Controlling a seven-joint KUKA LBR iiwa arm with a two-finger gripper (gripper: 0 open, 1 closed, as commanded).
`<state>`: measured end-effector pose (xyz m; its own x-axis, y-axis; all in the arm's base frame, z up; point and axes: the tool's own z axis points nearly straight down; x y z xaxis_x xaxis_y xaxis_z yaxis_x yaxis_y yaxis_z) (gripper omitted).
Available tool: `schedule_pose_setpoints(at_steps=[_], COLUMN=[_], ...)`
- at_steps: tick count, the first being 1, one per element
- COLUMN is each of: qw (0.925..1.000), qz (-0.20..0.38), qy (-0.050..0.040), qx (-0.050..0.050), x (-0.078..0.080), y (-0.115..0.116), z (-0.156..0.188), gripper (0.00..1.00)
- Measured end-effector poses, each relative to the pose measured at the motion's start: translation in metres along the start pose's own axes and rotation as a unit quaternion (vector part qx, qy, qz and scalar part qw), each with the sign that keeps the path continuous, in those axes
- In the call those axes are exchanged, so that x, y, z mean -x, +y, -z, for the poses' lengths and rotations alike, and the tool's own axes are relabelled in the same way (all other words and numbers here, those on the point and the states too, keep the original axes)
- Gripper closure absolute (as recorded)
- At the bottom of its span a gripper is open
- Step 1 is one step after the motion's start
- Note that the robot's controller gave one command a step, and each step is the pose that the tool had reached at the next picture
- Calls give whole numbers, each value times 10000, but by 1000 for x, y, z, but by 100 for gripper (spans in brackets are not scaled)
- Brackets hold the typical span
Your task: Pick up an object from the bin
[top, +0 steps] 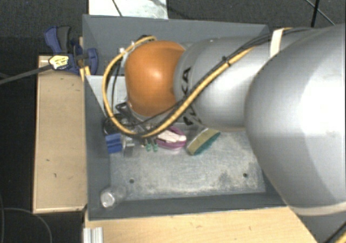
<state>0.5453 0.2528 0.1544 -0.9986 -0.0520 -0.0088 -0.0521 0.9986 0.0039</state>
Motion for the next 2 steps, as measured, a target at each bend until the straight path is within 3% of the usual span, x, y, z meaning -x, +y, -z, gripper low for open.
schedule_pose_setpoints(at_steps=[1,2], qw=[10000,10000], qz=[30,-90], qy=[17,5], qx=[-9,-2], x=[-3,-3], y=[-4,-2], z=[25,72], gripper=[100,100])
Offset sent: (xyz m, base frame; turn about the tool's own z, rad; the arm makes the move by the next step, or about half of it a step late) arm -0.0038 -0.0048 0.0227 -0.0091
